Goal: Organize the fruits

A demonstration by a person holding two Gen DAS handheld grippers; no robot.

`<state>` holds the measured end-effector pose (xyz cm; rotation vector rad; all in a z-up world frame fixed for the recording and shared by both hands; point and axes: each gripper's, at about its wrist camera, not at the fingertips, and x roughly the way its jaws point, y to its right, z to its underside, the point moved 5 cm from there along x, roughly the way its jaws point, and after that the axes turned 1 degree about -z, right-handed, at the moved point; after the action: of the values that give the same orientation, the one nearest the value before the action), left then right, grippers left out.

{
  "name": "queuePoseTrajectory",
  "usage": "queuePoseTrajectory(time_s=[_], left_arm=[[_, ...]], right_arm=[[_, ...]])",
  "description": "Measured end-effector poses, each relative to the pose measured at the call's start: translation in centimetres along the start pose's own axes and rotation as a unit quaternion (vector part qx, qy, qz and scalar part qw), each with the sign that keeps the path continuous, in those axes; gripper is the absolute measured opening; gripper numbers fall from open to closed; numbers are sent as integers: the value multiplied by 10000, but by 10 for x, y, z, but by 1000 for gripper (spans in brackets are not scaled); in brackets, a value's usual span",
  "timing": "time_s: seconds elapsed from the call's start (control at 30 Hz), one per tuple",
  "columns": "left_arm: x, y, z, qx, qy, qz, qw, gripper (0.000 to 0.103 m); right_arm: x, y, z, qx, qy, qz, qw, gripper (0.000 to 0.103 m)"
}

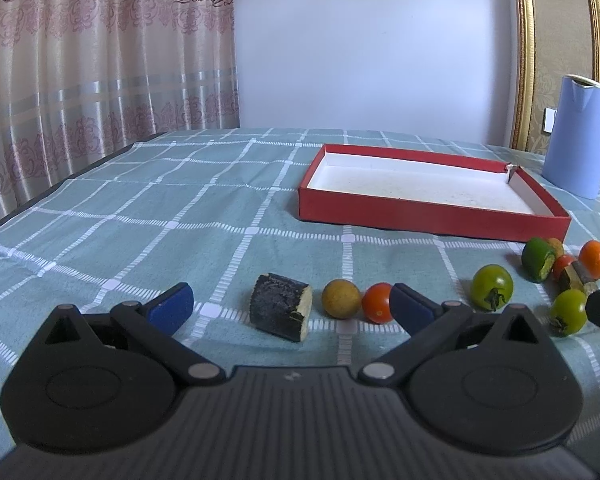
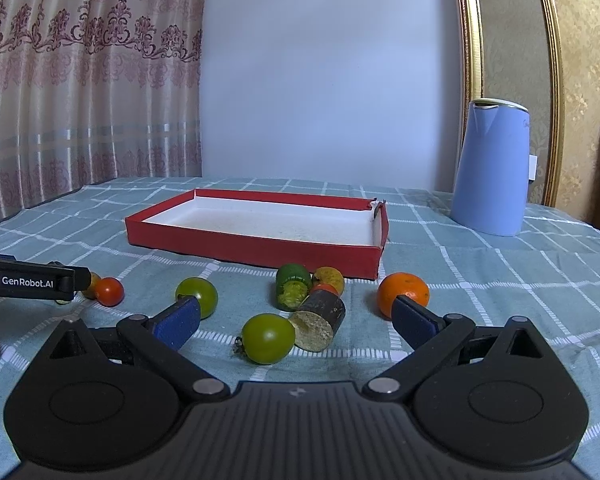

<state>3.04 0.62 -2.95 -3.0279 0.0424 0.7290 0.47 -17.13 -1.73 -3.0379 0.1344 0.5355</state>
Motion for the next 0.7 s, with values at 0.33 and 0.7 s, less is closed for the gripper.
queuePoseTrajectory(time_s=[0.33, 0.7], left_arm=[[0, 0, 0, 7, -7, -3, 10000, 103], [0, -1, 1, -26, -6, -1, 10000, 103]], right_arm=[[0, 0, 0, 1, 7, -10, 10000, 102], [0, -2, 2, -1, 2, -62, 10000, 100]])
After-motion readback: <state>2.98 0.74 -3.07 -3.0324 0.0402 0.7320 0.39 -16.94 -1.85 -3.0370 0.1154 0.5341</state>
